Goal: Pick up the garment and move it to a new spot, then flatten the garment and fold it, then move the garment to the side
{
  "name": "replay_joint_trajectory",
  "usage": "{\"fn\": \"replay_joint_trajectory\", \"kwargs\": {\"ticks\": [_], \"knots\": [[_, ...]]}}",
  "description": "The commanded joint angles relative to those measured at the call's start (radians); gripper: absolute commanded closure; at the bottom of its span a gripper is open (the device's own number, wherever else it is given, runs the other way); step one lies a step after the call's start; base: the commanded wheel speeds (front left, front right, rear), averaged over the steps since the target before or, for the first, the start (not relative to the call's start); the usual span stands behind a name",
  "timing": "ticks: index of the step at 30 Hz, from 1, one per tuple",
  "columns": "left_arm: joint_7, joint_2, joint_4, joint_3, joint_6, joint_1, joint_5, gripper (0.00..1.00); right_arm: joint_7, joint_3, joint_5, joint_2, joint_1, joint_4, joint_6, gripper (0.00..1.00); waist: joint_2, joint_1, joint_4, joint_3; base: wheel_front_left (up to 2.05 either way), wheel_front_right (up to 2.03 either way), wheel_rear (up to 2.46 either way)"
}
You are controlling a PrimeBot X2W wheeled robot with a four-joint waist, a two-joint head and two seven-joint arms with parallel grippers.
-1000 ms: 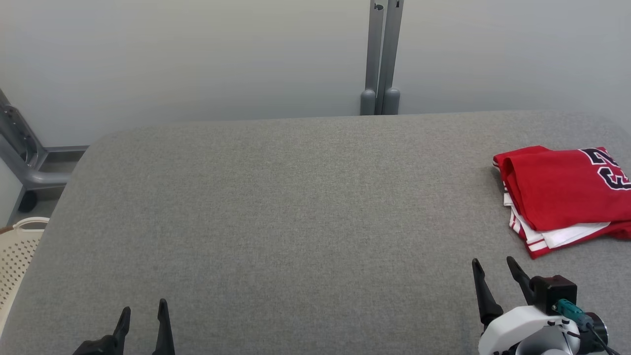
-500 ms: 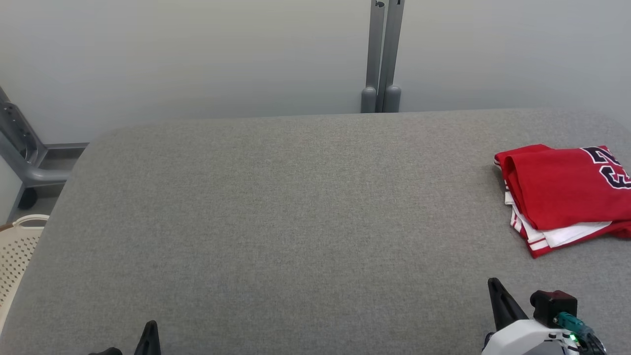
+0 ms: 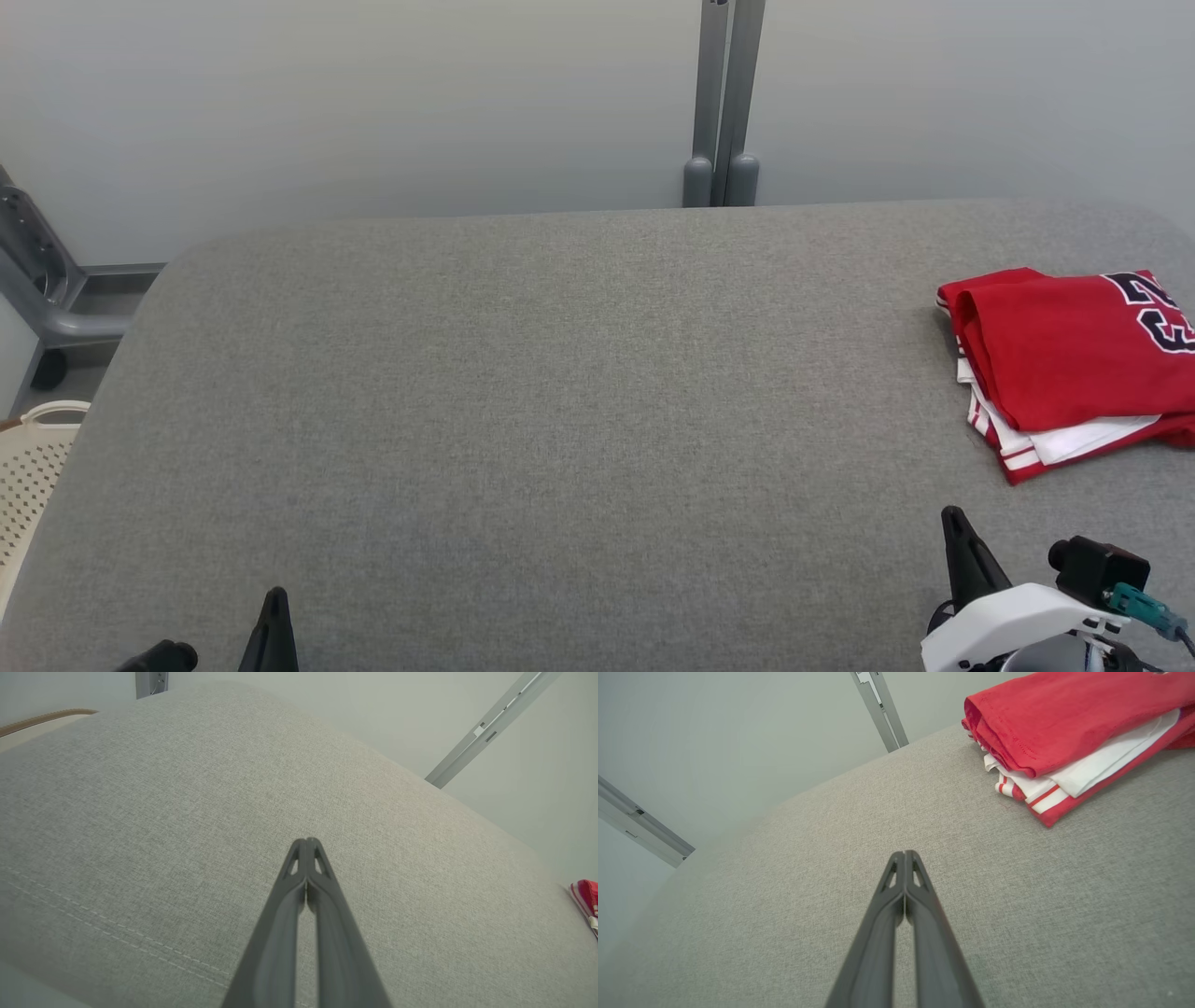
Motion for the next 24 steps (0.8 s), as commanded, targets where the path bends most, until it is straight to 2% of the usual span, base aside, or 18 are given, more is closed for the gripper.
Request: {"fn": "replay_joint_trajectory", "kwargs": {"ticks": [1,24], "knots": [[0.011,0.001,-0.023,0.011,-0.009,-0.038,-0.043,1.0,0.007,-0.004,0.052,-0.005,-0.011,-0.028,0.0,1.0,0.0,0.0,0.0,0.001,0.0,0.0,0.0],[0.106,-0.016,-0.061,0.049,-0.033,-0.084,-0.322,1.0,0.063,-0.022,0.391,-0.007,-0.005,-0.095,0.0,1.0,0.0,0.0,-0.003,0.018,0.0,0.0,0.0]]}}
